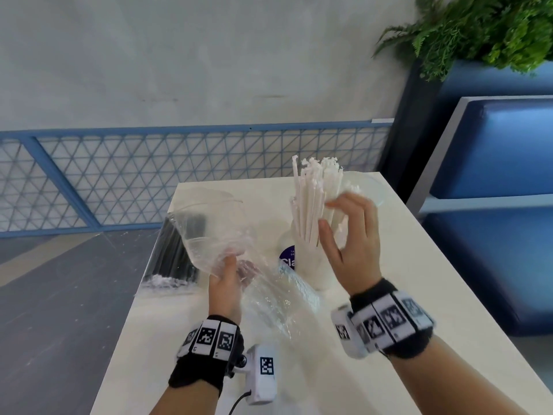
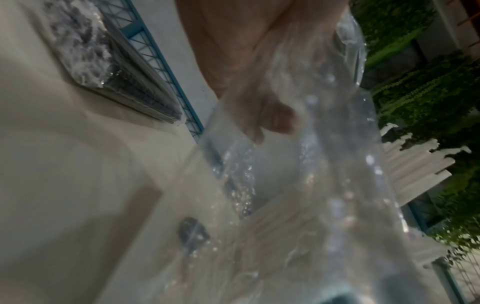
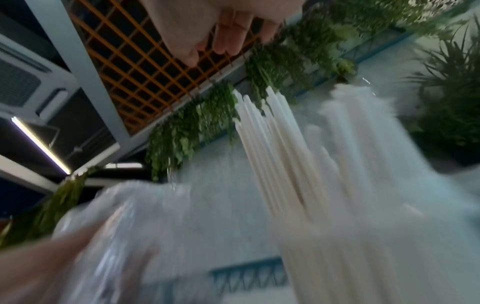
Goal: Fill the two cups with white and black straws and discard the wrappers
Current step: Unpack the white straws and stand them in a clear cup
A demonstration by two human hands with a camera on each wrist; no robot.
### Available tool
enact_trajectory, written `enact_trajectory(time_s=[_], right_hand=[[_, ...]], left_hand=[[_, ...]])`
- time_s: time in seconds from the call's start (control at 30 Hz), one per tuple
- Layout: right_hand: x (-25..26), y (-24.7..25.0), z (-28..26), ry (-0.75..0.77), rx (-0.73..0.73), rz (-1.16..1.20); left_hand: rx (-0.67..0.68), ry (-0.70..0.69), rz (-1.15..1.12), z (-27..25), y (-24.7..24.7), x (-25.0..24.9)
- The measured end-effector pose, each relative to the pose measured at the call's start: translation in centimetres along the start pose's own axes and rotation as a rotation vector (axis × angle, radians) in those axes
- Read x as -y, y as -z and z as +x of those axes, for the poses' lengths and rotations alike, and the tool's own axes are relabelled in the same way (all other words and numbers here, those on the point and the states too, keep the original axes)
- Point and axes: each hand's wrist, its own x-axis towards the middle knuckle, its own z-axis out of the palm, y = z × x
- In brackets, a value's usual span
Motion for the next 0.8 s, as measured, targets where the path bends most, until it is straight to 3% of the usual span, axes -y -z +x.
enact_trajectory(time_s=[0.07,0.17,0.23,0.3,0.37,0.43,0.5,0.57,0.67,0.73,0.8], right_hand=[[-0.6,0.7,-4.1,-0.203,0.152,0.092],[-1.5,1.4,-8.9,-0.766,0.472,0.205],[-1.4,1.7,-10.6,-1.090,0.674,0.466],[-1.2,1.6,-11.4,-1.218,0.715,0.689],[-1.2,1.5,-11.8,-1.200,0.670,0.725],[-1.6,1.5,-12.1,-1.127,0.686,0.636],[-2.2,1.7,-12.3,-1.042,0.771,0.544],[-2.6,2.0,-12.2,-0.979,0.851,0.492],[-3.5,2.3,-12.2,-0.894,0.912,0.409],[-3.9,2.4,-12.2,-0.830,0.926,0.346],[-4.2,2.7,-12.2,-0.810,0.938,0.316]], left_hand=[[-0.016,0.000,-0.036,-0.3,0.3,0.1],[-0.002,-0.013,-0.057,-1.2,0.6,0.6],[0.023,-0.002,-0.057,-1.9,0.7,1.1],[0.031,0.043,-0.051,-2.6,0.7,1.6],[-0.008,0.085,-0.011,-2.8,1.2,2.4],[-0.167,0.049,0.109,-2.9,2.2,2.8],[-0.351,-0.129,0.308,-3.1,3.4,2.3],[-0.383,-0.349,0.609,-3.1,4.7,1.8],[-0.204,-0.572,1.247,-2.7,5.7,1.7],[0.000,-0.505,1.446,-2.5,5.4,1.5],[0.126,-0.335,1.357,-2.7,4.7,1.3]])
